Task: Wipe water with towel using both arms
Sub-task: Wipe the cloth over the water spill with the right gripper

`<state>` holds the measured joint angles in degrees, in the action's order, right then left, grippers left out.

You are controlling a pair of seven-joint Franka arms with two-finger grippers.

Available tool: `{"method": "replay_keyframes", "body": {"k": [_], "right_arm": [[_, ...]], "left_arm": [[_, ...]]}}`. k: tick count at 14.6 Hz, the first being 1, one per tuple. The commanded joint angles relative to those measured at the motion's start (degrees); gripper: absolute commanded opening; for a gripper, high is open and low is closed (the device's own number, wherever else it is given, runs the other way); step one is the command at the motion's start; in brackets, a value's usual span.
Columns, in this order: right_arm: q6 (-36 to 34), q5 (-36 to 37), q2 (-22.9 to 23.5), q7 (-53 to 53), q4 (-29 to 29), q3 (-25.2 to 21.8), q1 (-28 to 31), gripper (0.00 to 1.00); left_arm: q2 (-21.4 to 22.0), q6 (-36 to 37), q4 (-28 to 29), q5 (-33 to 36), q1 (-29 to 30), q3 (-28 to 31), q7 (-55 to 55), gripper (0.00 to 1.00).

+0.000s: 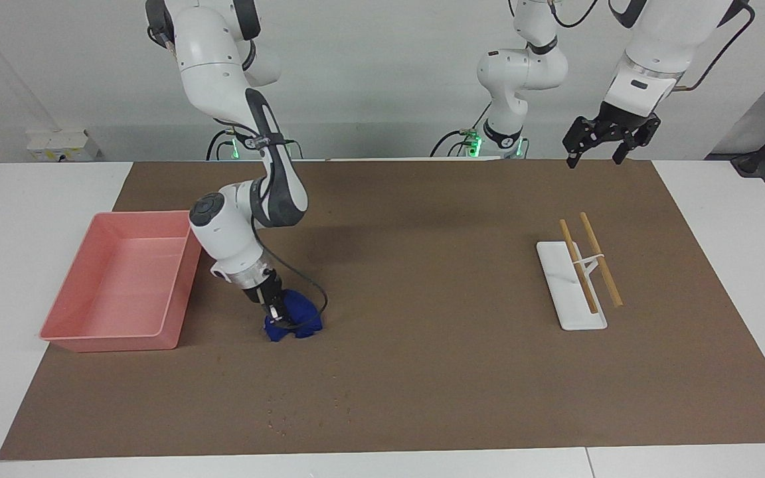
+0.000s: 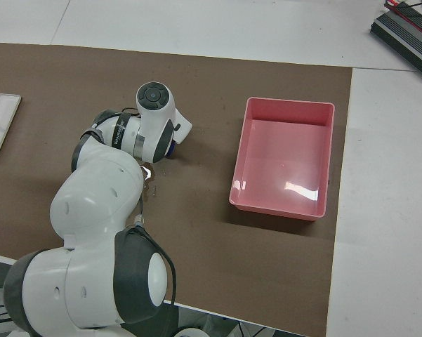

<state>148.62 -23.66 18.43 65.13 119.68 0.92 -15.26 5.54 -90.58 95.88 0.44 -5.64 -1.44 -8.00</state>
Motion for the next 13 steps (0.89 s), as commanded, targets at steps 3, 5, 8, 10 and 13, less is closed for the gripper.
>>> {"method": "replay_keyframes", "body": {"k": [3, 5, 8, 10, 13], "right_arm": [[-0.6, -1.4, -5.7, 0.1, 13.2, 0.1, -4.4, 0.00], [-1.5, -1.4, -7.7, 0.1, 15.7, 0.1, -4.4, 0.00], [-10.1, -1.3, -10.2, 0.1, 16.3, 0.1, -4.3, 0.00], [-15.3, -1.1, -11.7, 0.2, 16.4, 0.0, -4.2, 0.00], [-17.8, 0.2, -13.2, 0.1, 19.0, 0.0, -4.3, 0.00]], "left_arm": [[-7.6, 3.5, -9.7, 1.3, 0.3, -0.3, 1.0, 1.00], [-8.3, 3.4, -9.9, 1.5, 0.3, -0.2, 1.0, 1.00], [-7.4, 3.3, -9.0, 1.4, -0.5, 0.5, 2.6, 1.00], [-6.9, 3.7, -8.2, 1.4, -0.7, 0.7, 2.7, 1.00], [-5.2, 3.6, -6.0, 1.4, -2.1, 2.5, 3.0, 1.00]]}}
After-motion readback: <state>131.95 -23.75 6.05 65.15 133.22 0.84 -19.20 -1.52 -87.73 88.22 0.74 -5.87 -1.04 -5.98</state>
